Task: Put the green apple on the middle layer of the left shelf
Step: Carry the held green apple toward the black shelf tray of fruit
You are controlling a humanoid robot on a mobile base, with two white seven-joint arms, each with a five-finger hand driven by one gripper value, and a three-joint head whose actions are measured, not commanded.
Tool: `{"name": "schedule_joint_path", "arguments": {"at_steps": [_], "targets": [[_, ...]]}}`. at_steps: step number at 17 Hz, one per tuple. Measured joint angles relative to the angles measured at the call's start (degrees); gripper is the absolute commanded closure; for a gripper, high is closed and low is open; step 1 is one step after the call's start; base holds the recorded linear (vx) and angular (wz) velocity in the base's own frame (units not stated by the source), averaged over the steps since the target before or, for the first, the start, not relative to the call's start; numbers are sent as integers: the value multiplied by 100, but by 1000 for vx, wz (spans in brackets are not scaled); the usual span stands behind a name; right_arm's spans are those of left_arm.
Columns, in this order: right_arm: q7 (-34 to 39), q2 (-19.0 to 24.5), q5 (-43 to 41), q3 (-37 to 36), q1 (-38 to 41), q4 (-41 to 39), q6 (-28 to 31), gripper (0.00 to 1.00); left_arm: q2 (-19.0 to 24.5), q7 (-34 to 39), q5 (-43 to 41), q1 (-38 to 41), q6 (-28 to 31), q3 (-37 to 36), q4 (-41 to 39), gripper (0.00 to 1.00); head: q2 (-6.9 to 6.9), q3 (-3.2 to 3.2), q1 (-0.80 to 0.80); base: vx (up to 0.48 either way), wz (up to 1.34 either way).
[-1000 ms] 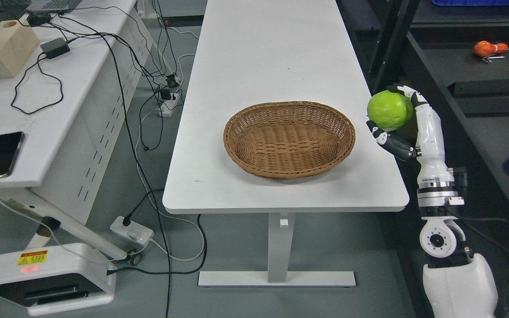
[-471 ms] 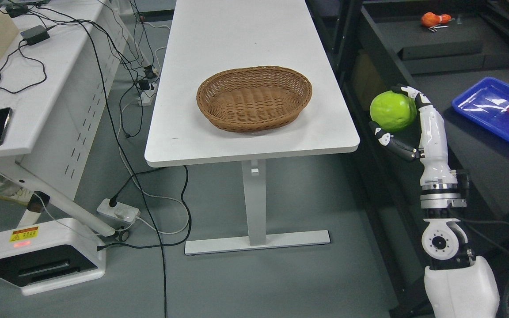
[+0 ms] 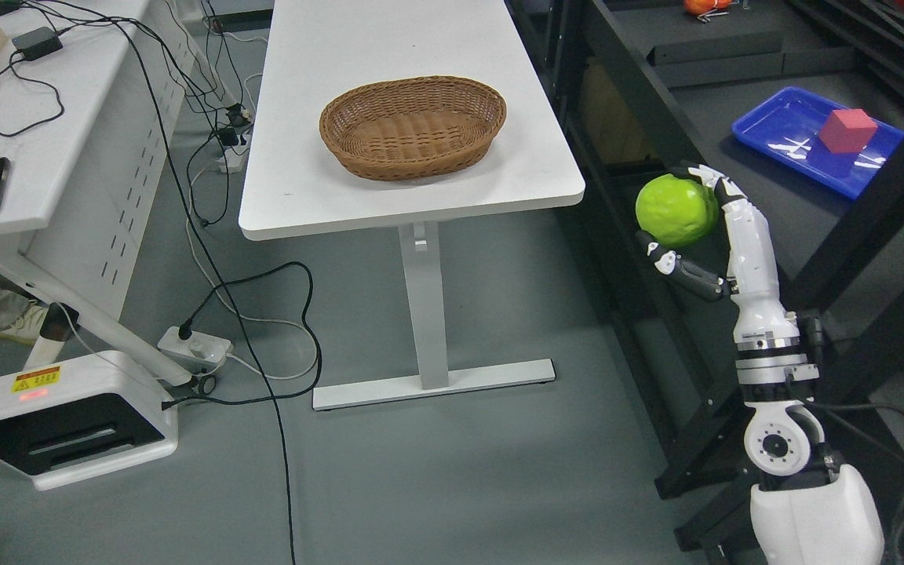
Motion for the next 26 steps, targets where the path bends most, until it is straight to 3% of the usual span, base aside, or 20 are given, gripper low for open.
{"name": "schedule_joint_path", "arguments": {"at_steps": [12, 18, 26], "targets": [[3, -7, 2, 170, 78, -21, 188, 98, 0, 0, 0, 1, 0, 0, 2, 0, 0, 0, 0, -194, -196], [7, -118, 4, 150, 21, -25, 576, 98, 1, 0, 0, 0, 0, 0, 0, 0, 0, 0, 0, -56, -910], [247, -593, 14, 169, 7, -27, 835, 98, 1, 0, 0, -2, 0, 0, 1, 0, 0, 0, 0, 63, -1180]]}}
